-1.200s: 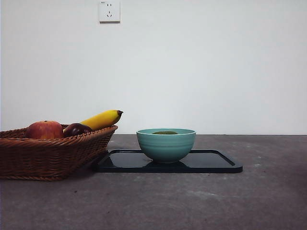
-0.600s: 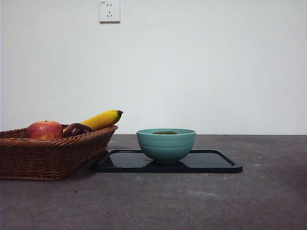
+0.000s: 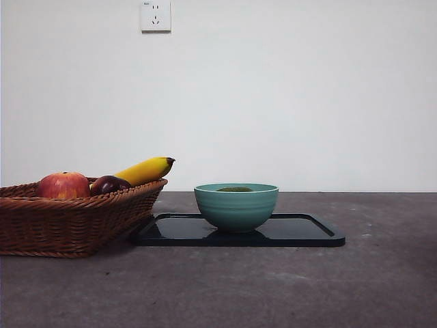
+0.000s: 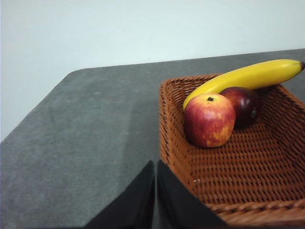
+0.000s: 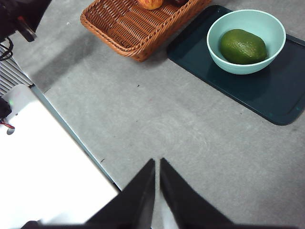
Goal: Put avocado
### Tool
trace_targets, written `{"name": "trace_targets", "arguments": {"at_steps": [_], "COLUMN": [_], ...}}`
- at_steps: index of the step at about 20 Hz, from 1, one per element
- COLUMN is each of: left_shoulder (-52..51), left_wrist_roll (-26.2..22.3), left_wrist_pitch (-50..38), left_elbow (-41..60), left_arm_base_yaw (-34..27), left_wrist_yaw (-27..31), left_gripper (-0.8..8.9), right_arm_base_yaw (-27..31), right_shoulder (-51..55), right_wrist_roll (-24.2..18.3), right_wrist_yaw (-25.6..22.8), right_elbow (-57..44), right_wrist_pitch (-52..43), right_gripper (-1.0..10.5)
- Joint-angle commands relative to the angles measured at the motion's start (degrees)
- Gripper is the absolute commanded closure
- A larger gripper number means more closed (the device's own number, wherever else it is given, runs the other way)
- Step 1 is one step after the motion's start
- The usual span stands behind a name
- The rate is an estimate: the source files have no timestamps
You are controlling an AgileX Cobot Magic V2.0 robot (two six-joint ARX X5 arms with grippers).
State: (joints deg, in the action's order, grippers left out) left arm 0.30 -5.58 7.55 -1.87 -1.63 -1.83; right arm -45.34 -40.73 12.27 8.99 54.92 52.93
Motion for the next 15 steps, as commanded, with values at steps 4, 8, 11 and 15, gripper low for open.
{"name": "trace_targets", "arguments": {"at_steps": [4,8,11,15], "left_shoulder": [-0.1,-0.1,-0.1,-0.1], "left_wrist_roll": [0.8,2.2,2.2,2.2], "left_wrist_pitch": [3.1,3.2,3.2,3.2], "left_elbow": [1.2,1.2,1.2,1.2], "left_arm_base_yaw": [-0.1,-0.1,-0.1,-0.1], "left_wrist_yaw": [0.0,-0.1,-0.1,-0.1], "left_gripper": [8.05,8.05,8.05,8.05], "right_arm_base_yaw": [-0.5,-0.5,-0.5,-0.5], "right_shoulder": [-0.3,-0.3,-0.3,-0.3], "right_wrist_roll": [0.4,0.4,0.4,0.4], "right_wrist_yaw": [0.0,0.0,0.0,0.0], "right_elbow": [0.5,0.5,0.5,0.5], "right_wrist_pitch": [-0.6,-0.6,-0.6,-0.6], "right_gripper": [9.4,9.4,9.4,9.4]}}
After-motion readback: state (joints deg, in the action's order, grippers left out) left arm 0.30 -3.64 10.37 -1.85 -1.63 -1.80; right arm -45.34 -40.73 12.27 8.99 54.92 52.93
